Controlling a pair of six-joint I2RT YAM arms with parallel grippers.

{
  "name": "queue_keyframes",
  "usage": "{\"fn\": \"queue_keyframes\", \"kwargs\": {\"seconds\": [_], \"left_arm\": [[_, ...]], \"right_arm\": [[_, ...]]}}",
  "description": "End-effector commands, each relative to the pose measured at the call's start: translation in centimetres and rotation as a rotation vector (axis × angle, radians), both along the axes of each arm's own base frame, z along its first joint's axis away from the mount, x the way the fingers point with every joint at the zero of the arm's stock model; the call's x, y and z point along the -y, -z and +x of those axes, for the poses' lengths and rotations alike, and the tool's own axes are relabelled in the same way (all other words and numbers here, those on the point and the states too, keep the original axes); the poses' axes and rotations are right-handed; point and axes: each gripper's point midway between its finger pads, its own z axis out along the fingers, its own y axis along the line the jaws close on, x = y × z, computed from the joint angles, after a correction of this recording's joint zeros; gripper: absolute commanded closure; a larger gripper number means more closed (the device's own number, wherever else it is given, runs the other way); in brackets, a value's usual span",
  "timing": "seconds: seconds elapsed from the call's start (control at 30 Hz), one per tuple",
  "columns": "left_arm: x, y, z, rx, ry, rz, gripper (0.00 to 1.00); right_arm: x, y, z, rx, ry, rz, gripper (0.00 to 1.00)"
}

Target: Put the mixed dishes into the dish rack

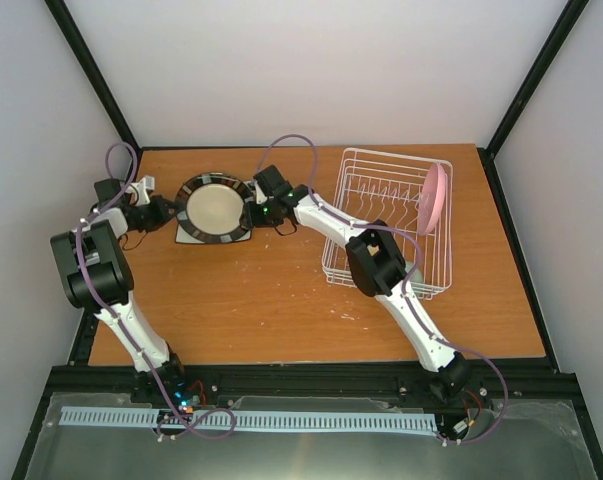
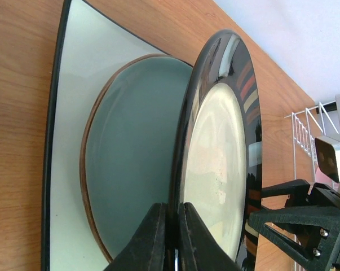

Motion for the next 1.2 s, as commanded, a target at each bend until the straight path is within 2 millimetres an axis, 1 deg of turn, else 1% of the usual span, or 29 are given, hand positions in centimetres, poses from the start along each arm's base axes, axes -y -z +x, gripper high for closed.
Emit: {"fn": "queue_keyframes", "kwargs": {"seconds": [0.0,0.03,0.1,0.13,0.17,0.2,0.3,0.4,0.53,0.67,0.73,0.8,0.83,0.87,0.9,0.93,1.03,1.17], "left_arm": [[2.2,-2.4,-0.5,0.093,0.097,-0.059,0.99],[2.4,-2.5,-0.5,0.099,0.106,-0.073,0.99],[2.8,-2.4,-0.6,0.110,0.124,-0.106,0.99],[3.0,-2.3,-0.6,0.119,0.136,-0.123,1.00],[3.4,-2.1,-0.8,0.118,0.152,-0.151,0.99],[3.6,-2.1,-0.6,0.134,0.169,-0.168,0.99],[4.3,-1.9,-0.7,0.150,0.227,-0.245,0.99],[4.8,-2.1,-1.0,0.165,0.270,-0.304,0.99],[5.3,-3.2,-1.2,0.189,0.308,-0.341,0.99],[6.1,-3.5,-1.3,0.193,0.330,-0.339,0.99],[6.7,-3.5,-1.2,0.188,0.341,-0.337,0.99],[7.6,-3.4,-1.0,0.181,0.358,-0.334,0.99],[8.2,-3.4,-0.9,0.180,0.370,-0.333,0.99],[8.6,-3.3,-0.8,0.171,0.376,-0.332,0.99],[9.3,-3.2,-0.6,0.168,0.389,-0.329,0.99],[9.7,-3.1,-0.5,0.163,0.396,-0.328,0.99],[10.2,-3.0,-0.2,0.157,0.401,-0.325,0.99],[10.0,-2.9,0.3,0.152,0.378,-0.298,0.99]], "right_arm": [[-1.8,-6.5,0.3,0.123,-0.030,0.129,0.49],[-1.7,-6.3,0.2,0.121,-0.030,0.130,0.48],[-1.7,-6.6,0.2,0.130,-0.028,0.141,0.47],[-1.7,-7.2,0.2,0.142,-0.026,0.150,0.47],[-1.3,-6.6,0.0,0.136,-0.023,0.140,0.46],[-1.2,-6.9,0.0,0.145,-0.022,0.143,0.46],[-0.7,-7.1,0.0,0.156,-0.018,0.141,0.46],[-0.5,-7.3,0.1,0.157,-0.017,0.150,0.46],[-0.5,-7.7,-0.1,0.164,-0.022,0.171,0.46],[-0.8,-8.0,-0.4,0.161,-0.041,0.194,0.48],[-1.0,-8.2,-0.6,0.162,-0.056,0.206,0.54],[-1.1,-8.6,-0.8,0.167,-0.065,0.221,0.64],[-1.1,-8.8,-0.9,0.171,-0.070,0.228,0.71],[-1.1,-8.9,-1.0,0.174,-0.076,0.231,0.81],[-1.1,-9.4,-1.1,0.183,-0.084,0.239,0.90],[-1.0,-9.8,-1.2,0.192,-0.091,0.246,0.96],[-0.5,-11.1,-1.7,0.222,-0.101,0.280,0.97],[0.4,-13.3,-2.1,0.272,-0.096,0.324,0.97]]}}
